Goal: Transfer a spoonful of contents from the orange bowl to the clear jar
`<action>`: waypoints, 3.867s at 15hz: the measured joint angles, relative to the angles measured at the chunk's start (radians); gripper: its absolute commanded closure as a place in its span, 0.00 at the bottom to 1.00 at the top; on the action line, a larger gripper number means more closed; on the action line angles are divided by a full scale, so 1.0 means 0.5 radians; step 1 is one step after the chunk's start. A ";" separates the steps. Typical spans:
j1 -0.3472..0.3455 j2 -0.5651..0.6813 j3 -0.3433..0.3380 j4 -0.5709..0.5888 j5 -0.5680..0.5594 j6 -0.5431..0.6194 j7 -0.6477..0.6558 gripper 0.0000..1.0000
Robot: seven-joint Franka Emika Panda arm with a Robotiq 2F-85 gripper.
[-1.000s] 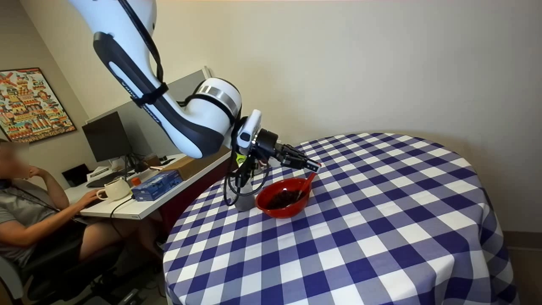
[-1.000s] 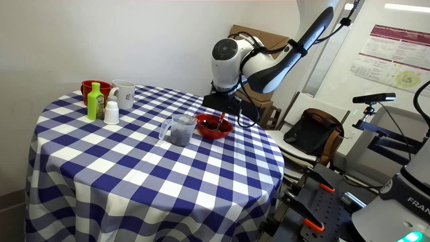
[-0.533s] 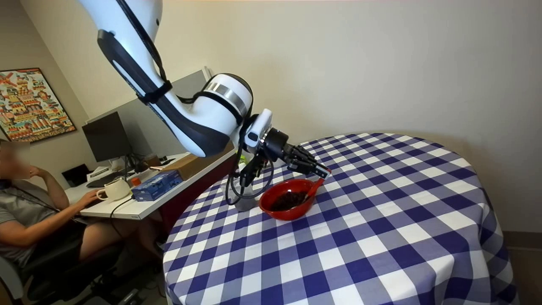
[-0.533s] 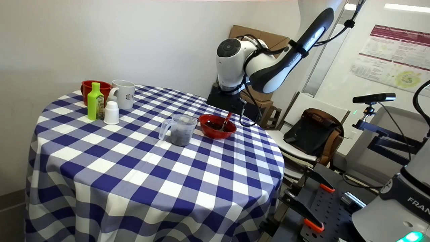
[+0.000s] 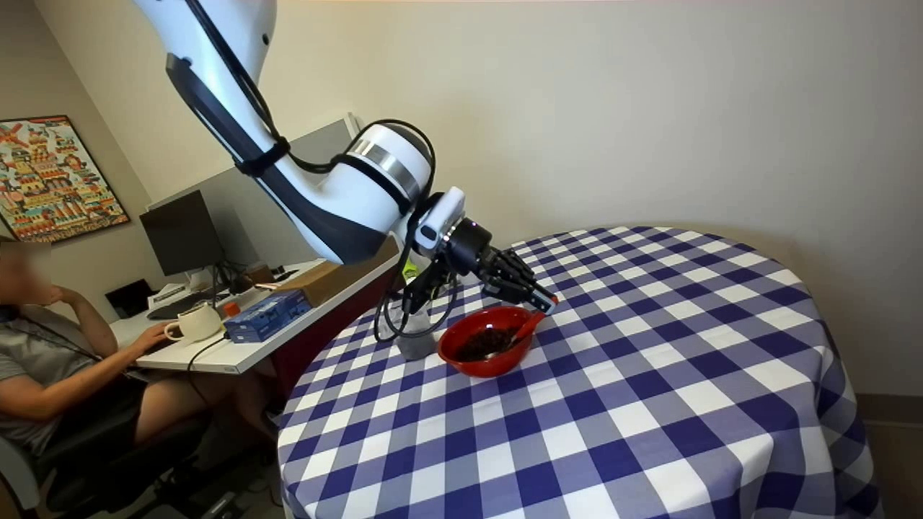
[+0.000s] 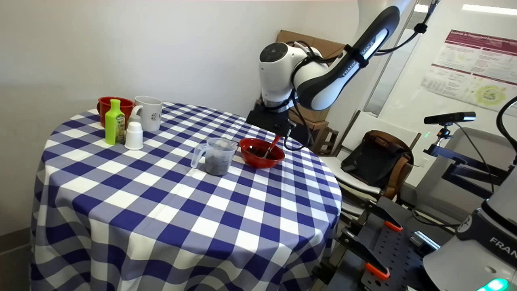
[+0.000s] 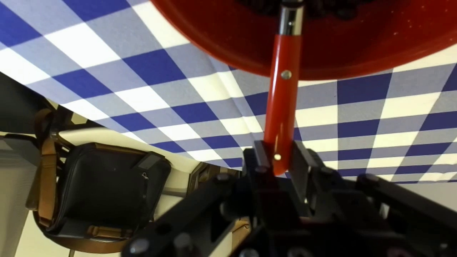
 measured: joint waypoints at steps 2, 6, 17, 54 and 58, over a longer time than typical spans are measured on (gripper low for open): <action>0.003 0.000 0.000 0.004 0.093 0.016 -0.028 0.95; 0.004 0.000 -0.003 0.019 0.286 0.038 -0.090 0.95; 0.024 -0.002 -0.087 0.034 0.672 0.138 -0.214 0.95; 0.242 -0.331 -0.288 -0.069 1.119 0.352 -0.571 0.95; 0.315 -0.372 -0.275 -0.042 1.119 0.346 -0.576 0.95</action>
